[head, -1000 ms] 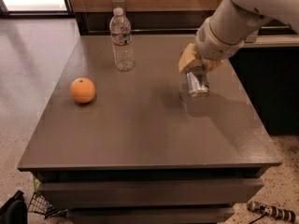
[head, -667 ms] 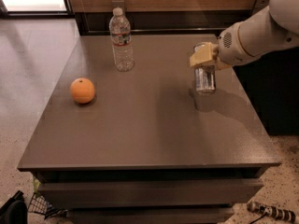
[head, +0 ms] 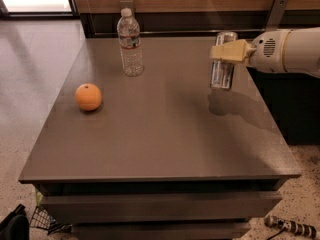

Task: Place redbull can upright

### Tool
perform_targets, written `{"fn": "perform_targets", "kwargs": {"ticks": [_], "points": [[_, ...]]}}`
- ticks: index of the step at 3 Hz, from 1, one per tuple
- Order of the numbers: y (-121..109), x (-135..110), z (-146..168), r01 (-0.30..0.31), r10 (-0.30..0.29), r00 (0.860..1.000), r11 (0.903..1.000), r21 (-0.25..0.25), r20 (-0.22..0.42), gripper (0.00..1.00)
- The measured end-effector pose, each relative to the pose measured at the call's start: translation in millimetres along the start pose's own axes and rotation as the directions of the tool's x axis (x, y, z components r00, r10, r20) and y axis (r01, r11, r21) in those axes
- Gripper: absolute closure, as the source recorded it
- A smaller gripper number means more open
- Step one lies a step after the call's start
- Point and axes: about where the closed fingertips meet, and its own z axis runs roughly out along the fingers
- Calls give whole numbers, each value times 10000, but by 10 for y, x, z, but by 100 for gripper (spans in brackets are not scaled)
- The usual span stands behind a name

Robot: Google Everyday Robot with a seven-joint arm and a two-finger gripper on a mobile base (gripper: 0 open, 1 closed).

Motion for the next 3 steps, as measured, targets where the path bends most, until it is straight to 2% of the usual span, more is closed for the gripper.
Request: {"fn": "perform_targets", "kwargs": {"ticks": [1,2,3], "points": [[142,27,-139,1686,-1639,9827,9844,-506,859,100],[193,110,-175,2886,-2791,9507,9558,-560,1354,100],[193,337,-182,3941,-3725,8991,9175,-543,2300,100]]}}
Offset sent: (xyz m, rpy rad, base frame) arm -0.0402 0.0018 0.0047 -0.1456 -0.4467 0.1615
